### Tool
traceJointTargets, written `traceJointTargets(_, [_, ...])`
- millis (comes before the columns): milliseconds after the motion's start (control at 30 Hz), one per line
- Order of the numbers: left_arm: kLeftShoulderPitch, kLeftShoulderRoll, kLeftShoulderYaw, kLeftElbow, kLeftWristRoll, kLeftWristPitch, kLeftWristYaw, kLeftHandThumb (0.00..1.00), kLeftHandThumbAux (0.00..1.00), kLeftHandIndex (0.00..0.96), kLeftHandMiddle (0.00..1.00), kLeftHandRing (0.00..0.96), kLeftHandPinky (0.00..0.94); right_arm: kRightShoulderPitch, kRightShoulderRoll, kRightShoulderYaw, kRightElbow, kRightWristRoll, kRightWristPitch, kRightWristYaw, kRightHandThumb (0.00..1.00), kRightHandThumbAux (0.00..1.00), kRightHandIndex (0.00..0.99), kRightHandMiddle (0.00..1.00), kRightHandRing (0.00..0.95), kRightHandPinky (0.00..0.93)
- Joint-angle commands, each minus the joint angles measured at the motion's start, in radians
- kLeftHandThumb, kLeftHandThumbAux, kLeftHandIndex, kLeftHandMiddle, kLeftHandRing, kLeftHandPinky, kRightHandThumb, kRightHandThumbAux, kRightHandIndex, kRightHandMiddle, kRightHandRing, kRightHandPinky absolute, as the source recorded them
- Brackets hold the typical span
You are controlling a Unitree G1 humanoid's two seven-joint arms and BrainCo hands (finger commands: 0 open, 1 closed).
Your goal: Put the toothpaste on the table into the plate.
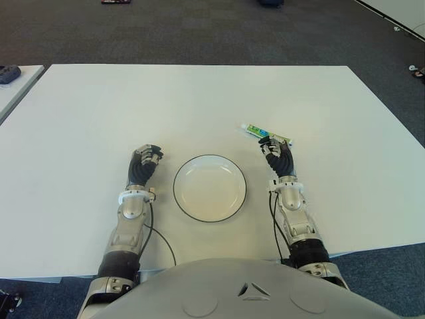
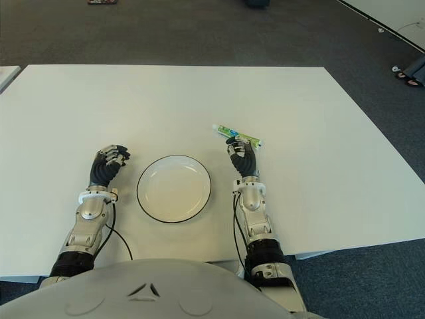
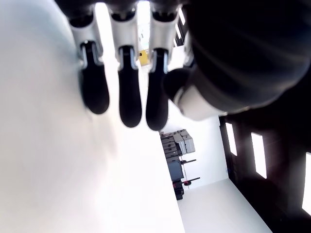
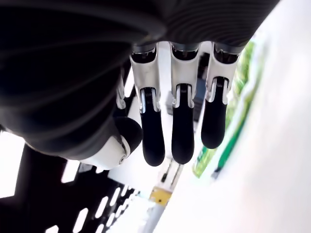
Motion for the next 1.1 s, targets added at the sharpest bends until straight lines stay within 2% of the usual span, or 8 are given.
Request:
traceJointTargets(33, [-0.002, 0.008, -0.011, 0.012, 0.011, 0.010, -0.003, 0.696, 0.723, 0.426, 0.486, 0.482, 0.479, -0.011, -0.044, 0.022, -0.064, -0.083, 0.040, -0.019, 0.708, 0.736, 0.415, 0.429, 0.432, 0.440])
traceJointTargets(200, [-0.005, 0.008, -0.014, 0.015, 0.018, 0.009, 0.002, 0.695, 0.724, 0.427, 0.487, 0.483, 0.477, -0.030, -0.075, 0.037, -0.080, -0.115, 0.080, 0.001, 0.697, 0.737, 0.410, 0.407, 0.412, 0.413])
traceJointTargets(433, [-0.013, 0.002, -0.012, 0.022, 0.015, 0.017, 0.002, 0.697, 0.723, 0.427, 0.481, 0.474, 0.463, -0.086, -0.127, 0.055, -0.120, -0.158, 0.209, 0.093, 0.681, 0.736, 0.400, 0.264, 0.275, 0.277])
traceJointTargets(500, [-0.014, 0.001, -0.011, 0.025, 0.013, 0.017, 0.001, 0.697, 0.723, 0.426, 0.480, 0.471, 0.459, -0.106, -0.139, 0.059, -0.118, -0.164, 0.228, 0.109, 0.473, 0.760, 0.250, 0.220, 0.240, 0.248])
traceJointTargets(600, [-0.018, 0.002, -0.011, 0.033, 0.010, 0.008, -0.001, 0.697, 0.723, 0.426, 0.477, 0.468, 0.457, -0.158, -0.163, 0.070, -0.085, -0.179, 0.250, 0.132, 0.358, 0.764, 0.164, 0.179, 0.202, 0.215])
traceJointTargets(700, [-0.019, 0.002, -0.011, 0.038, 0.007, -0.003, -0.003, 0.697, 0.723, 0.426, 0.477, 0.467, 0.459, -0.187, -0.179, 0.080, -0.065, -0.183, 0.258, 0.142, 0.317, 0.743, 0.112, 0.140, 0.157, 0.173])
traceJointTargets(933, [-0.016, -0.002, -0.010, 0.035, 0.003, -0.016, -0.003, 0.699, 0.723, 0.427, 0.486, 0.474, 0.472, -0.236, -0.219, 0.111, -0.054, -0.192, 0.285, 0.190, 0.308, 0.637, 0.018, 0.042, 0.037, 0.035])
traceJointTargets(1100, [-0.013, -0.004, -0.010, 0.029, 0.004, -0.013, 0.000, 0.699, 0.723, 0.427, 0.492, 0.480, 0.476, -0.299, -0.246, 0.142, 0.002, -0.211, 0.287, 0.217, 0.363, 0.565, 0.002, 0.009, 0.006, 0.005])
